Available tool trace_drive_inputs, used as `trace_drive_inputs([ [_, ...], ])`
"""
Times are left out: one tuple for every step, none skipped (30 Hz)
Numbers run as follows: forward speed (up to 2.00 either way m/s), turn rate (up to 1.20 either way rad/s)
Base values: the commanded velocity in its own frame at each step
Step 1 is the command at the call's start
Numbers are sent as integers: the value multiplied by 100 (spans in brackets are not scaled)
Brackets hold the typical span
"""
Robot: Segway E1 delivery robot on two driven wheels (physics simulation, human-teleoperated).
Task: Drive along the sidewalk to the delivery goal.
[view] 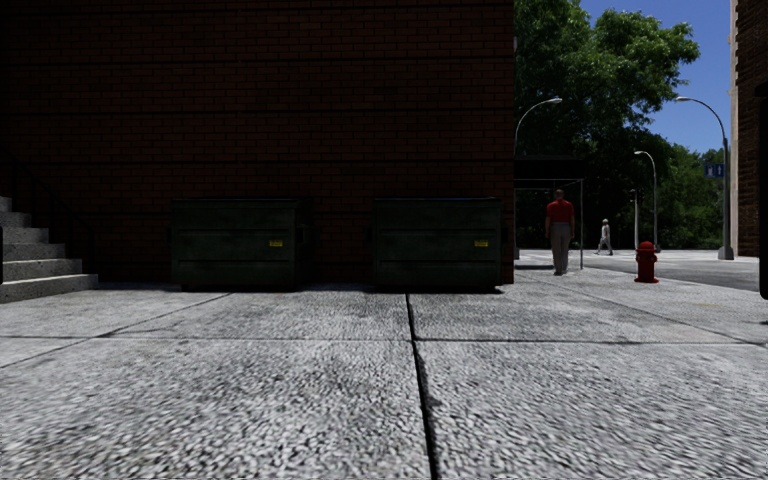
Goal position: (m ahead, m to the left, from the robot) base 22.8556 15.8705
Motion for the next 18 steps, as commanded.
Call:
trace_drive_inputs([
  [106, 0],
  [108, 0],
  [108, 0],
  [109, 0],
  [109, 0],
  [109, 0],
  [109, -5],
  [109, -5],
  [109, -8],
  [109, -19],
  [108, -24],
  [108, -35],
  [108, -35],
  [108, -46],
  [108, -49],
  [108, -49],
  [107, -50],
  [107, -50],
])
